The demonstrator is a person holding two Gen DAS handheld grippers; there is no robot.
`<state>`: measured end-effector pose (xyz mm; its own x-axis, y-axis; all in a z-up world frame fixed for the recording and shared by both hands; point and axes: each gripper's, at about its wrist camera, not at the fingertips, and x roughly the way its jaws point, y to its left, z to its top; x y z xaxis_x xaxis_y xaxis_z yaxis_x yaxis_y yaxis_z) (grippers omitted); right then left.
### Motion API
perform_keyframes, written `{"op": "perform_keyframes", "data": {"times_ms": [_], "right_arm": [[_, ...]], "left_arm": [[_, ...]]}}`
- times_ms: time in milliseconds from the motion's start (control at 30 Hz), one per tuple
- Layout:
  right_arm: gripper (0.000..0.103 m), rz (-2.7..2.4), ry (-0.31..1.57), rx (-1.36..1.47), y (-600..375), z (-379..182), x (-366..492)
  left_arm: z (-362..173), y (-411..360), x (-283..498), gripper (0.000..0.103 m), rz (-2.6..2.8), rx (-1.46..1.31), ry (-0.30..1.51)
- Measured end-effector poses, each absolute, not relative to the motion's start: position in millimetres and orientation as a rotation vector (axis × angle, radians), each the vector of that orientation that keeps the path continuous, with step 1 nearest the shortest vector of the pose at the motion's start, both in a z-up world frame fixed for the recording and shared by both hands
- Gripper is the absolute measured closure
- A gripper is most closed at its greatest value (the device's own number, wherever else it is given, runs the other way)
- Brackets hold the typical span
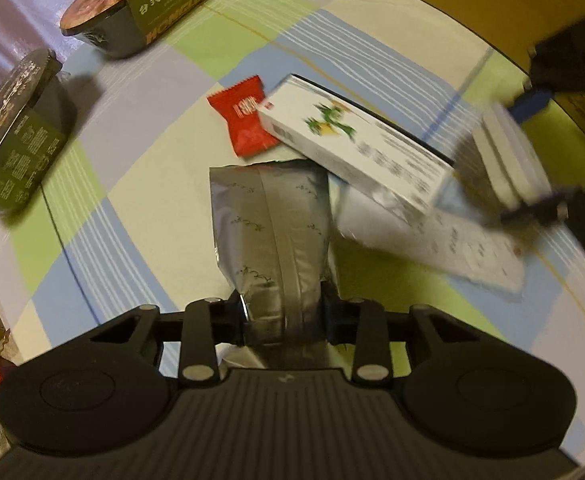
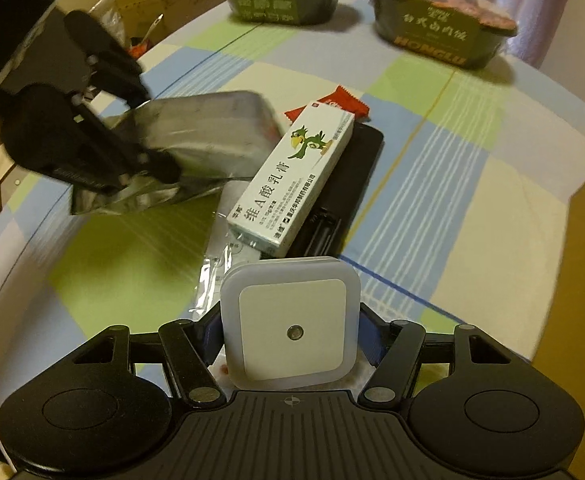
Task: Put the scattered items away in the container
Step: 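Grasp the silver foil bag with the left tool while the right grasps the white night light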
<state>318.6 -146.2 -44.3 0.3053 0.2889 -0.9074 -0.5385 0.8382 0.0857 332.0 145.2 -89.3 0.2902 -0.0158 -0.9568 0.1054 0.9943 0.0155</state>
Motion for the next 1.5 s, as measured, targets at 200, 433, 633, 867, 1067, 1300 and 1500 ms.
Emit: {"op": "perform_keyframes", "data": {"times_ms": [200,433,633,867,1067,1300,1500], "right_arm": [[0.035,0.559,1.16,-0.245,-150,-26,277],[0.035,0.564,1.237,-0.256,-157,-37,207],[0.035,0.544,1.273,-0.255,-166,-52,173],[0.035,0.526,1.27,-0.238,-170,-59,171],[0.029,0.549,1.272,-0.242,-173,-61,177],[0.014,0.557,1.271,-0.239,-175,-64,177],[0.014,0.576,1.27,-0.247,-176,-66,174]], "left_arm": [[-67,117,265,0.075,-0.094,0.066,1.277],[-63,57,192,0.075,-0.146,-0.008,1.286],[-73,47,173,0.048,-0.078,-0.1,1.328],[-77,51,203,0.041,-0.056,-0.133,1.359],[-92,52,227,0.044,-0.075,-0.129,1.445],[-89,56,222,0.061,-0.102,-0.111,1.462],[-76,48,206,0.062,-0.133,-0.109,1.408]]}}
